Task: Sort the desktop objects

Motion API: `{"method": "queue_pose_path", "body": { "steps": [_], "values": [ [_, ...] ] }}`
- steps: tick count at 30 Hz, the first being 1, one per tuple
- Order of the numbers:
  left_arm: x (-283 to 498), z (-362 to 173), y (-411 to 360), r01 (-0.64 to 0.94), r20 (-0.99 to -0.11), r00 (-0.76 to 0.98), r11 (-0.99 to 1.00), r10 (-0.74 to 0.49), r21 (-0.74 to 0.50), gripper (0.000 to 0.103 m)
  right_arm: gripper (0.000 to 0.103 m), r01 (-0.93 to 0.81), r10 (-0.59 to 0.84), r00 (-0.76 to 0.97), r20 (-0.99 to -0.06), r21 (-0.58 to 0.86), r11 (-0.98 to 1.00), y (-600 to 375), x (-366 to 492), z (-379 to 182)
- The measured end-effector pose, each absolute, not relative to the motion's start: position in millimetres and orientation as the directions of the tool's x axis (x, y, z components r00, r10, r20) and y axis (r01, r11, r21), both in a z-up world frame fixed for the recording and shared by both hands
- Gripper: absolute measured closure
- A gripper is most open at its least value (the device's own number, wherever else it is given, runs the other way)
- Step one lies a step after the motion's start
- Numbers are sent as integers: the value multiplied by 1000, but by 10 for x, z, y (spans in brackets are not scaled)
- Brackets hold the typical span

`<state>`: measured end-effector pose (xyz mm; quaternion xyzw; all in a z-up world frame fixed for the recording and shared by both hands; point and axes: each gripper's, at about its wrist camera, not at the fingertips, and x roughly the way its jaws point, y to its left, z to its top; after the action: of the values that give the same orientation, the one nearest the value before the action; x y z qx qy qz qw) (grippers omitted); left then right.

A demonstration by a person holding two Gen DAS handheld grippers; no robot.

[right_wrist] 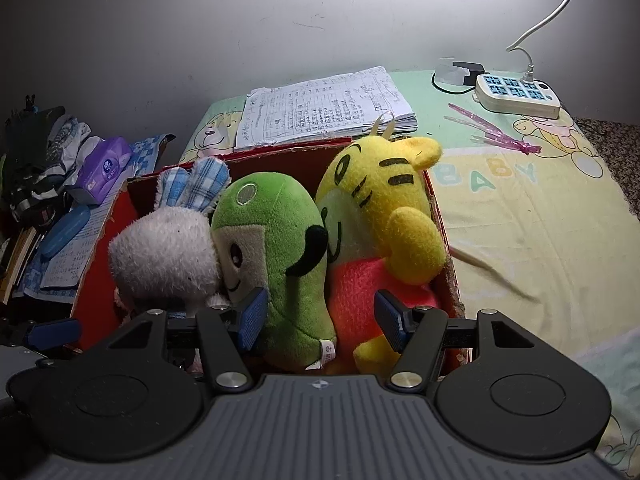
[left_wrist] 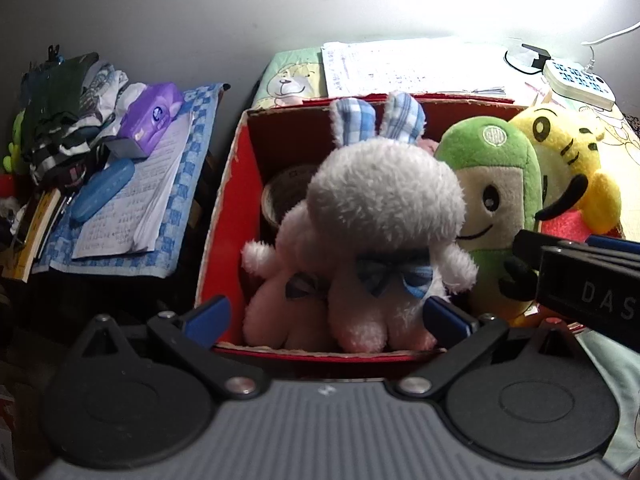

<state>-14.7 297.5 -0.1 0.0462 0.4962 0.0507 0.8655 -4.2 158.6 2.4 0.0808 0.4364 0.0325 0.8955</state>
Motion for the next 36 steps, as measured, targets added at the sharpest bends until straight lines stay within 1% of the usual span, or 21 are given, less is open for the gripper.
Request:
{"method": "queue_pose_path", "body": {
  "steps": [15,36],
  "values": [
    [-130,-24,2969,-55,-858,495,991,137,126,0,40,-4,137,617,-775,172,985,1603,-26,2],
    [-99,-40,2999,-57,-864,493,994,107,90,0,39,-15,127,623,-772,150,989,1634,-6,3]
  ]
}}
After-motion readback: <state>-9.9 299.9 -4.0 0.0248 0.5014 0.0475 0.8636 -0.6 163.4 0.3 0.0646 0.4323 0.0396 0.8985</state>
